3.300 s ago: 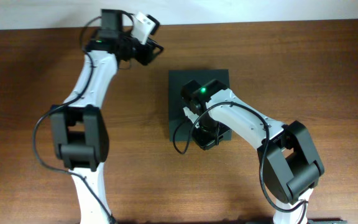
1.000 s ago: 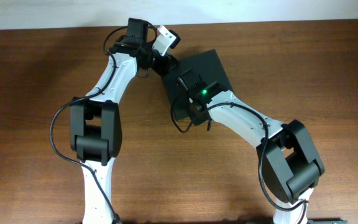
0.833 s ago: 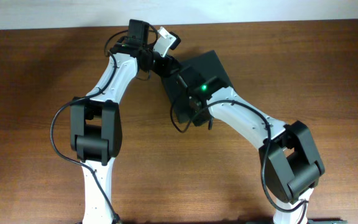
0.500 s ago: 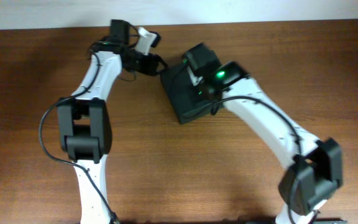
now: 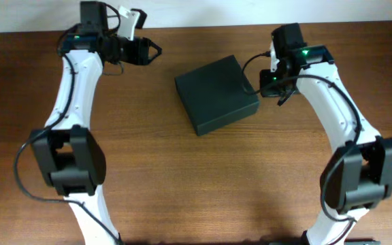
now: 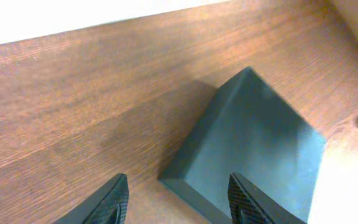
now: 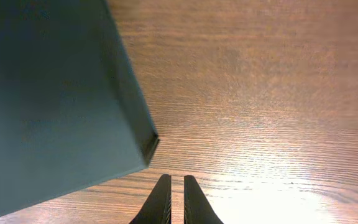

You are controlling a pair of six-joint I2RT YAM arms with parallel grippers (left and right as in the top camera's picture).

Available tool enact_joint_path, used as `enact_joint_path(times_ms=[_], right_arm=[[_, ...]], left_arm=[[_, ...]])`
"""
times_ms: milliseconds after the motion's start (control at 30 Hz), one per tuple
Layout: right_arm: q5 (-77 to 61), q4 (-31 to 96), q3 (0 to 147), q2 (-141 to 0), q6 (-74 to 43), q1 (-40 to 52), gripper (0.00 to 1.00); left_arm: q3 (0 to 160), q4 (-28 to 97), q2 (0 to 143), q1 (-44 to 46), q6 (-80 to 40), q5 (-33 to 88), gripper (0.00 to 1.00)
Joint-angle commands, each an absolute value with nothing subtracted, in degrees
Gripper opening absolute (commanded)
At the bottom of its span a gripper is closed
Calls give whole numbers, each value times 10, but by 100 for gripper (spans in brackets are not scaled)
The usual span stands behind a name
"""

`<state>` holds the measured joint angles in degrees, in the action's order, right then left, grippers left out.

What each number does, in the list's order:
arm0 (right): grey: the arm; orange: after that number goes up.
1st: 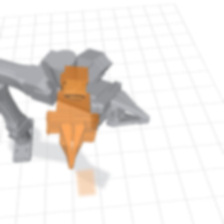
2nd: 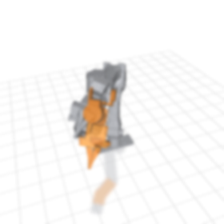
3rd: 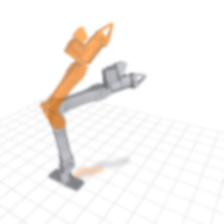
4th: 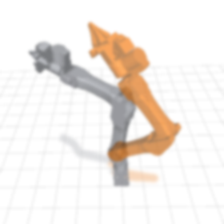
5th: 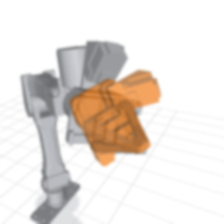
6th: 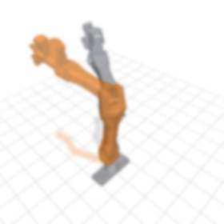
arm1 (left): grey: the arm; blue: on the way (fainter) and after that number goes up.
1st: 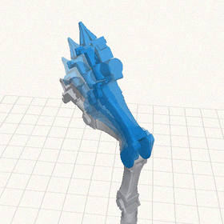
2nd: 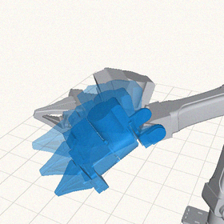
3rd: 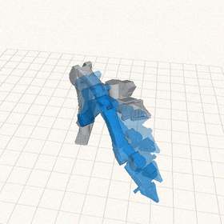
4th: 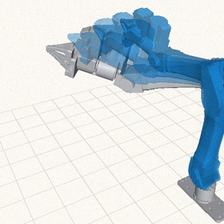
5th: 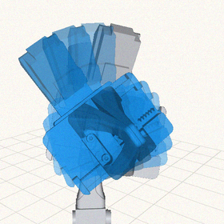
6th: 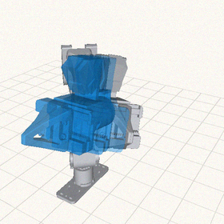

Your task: Pack container

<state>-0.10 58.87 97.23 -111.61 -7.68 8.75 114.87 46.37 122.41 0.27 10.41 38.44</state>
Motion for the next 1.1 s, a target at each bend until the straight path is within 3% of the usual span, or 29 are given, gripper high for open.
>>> enact_joint_path(times_ms=[0,633,900,1067], right_arm=[[-53,586,973,-1151,-64,86,8],[-206,630,973,-1206,31,129,6],[-188,622,980,-1187,30,117,6],[-169,637,1057,-1153,30,80,6]], left_arm=[[1160,475,1193,0,99,392,54],[1160,520,1180,0,99,349,55],[1160,533,1179,0,100,345,55],[1164,540,1162,-3,99,299,54]])
